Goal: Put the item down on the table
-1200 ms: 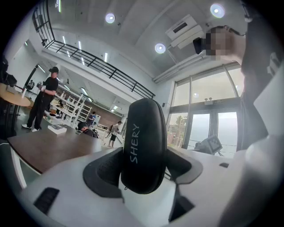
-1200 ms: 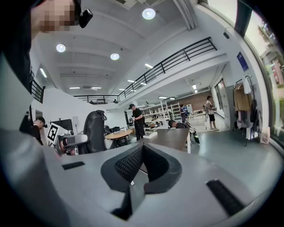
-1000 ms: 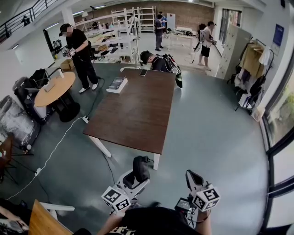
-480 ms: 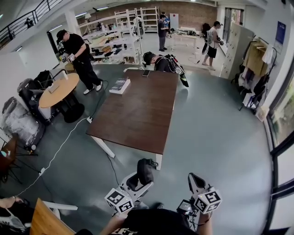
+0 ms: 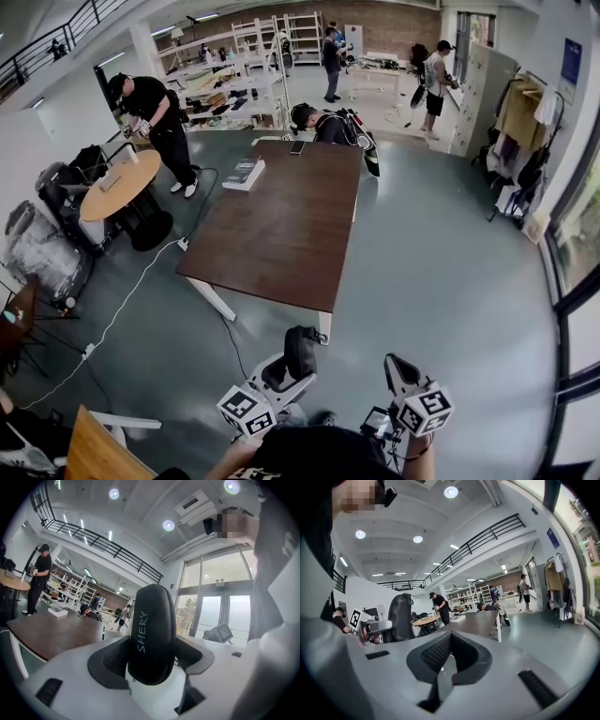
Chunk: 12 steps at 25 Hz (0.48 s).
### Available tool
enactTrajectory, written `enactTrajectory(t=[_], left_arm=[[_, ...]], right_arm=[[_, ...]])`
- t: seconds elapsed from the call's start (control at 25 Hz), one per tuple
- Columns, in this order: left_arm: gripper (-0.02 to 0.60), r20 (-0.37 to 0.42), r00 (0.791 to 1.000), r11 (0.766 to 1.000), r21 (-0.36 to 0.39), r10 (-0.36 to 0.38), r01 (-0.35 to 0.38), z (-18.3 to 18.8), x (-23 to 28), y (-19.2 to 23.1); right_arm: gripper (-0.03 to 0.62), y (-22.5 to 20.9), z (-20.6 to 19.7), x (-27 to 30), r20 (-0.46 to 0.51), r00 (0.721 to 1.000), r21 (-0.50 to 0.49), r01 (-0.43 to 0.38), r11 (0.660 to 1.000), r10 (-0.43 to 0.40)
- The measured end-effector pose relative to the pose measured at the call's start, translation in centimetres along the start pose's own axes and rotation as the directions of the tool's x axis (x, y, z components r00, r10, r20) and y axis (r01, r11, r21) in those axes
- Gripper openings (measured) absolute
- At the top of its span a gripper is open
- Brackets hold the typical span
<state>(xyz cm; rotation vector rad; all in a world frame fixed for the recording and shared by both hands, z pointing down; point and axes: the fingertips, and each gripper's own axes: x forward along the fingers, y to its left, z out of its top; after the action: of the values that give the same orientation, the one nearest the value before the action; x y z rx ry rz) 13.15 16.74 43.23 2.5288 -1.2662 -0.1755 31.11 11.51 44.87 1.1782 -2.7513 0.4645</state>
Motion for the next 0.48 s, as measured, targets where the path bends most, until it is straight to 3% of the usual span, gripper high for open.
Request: enactTrajectory(t=[0.48], left_arm=[[0.305,-0.004,0.999,0.998,-0.045,-0.046,0.045,-0.5,1.2,2.8]], right_arm=[[-0.014,0.1,-0.7,1.1,-0.032,0.998,-0.016,0.051,0.999,-0.051]])
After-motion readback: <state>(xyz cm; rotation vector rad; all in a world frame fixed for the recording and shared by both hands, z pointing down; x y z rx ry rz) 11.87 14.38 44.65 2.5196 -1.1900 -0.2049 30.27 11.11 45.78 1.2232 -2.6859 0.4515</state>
